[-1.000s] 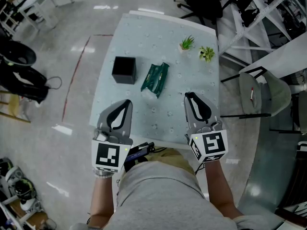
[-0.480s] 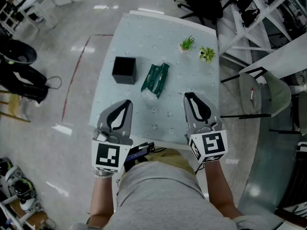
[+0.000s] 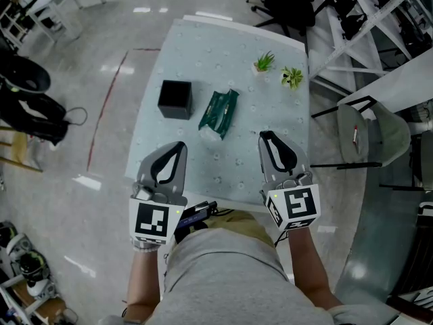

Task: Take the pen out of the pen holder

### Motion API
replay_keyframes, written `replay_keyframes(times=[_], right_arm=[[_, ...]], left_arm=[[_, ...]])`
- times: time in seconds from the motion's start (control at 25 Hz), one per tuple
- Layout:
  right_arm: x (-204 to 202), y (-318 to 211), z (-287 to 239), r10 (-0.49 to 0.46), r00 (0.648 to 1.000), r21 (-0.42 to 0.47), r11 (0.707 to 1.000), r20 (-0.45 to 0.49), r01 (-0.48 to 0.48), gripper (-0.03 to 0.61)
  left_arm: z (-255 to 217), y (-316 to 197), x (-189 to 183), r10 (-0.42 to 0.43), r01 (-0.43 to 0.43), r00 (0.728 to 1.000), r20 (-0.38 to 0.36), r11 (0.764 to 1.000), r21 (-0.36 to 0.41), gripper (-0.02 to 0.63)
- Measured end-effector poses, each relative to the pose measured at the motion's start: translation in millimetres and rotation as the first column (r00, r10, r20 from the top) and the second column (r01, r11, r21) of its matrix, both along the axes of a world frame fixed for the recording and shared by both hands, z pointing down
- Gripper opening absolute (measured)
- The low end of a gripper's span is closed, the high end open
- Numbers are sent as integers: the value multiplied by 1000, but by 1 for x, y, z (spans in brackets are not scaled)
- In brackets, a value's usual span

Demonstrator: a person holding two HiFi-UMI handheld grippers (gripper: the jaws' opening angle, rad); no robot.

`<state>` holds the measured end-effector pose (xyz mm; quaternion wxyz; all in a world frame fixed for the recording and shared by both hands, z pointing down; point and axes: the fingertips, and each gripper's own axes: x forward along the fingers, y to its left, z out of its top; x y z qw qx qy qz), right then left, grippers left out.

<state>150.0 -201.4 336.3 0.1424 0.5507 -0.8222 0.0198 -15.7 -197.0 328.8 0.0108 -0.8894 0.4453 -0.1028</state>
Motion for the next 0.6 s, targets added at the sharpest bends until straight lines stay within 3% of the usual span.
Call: replay_keyframes(times=[0.6], right_arm=[[-2,0,-4,-7,1000,10,1000,4,7,67]], left_arm=[[2,2,-3,-11,11,1000,4,1000,-9,15]])
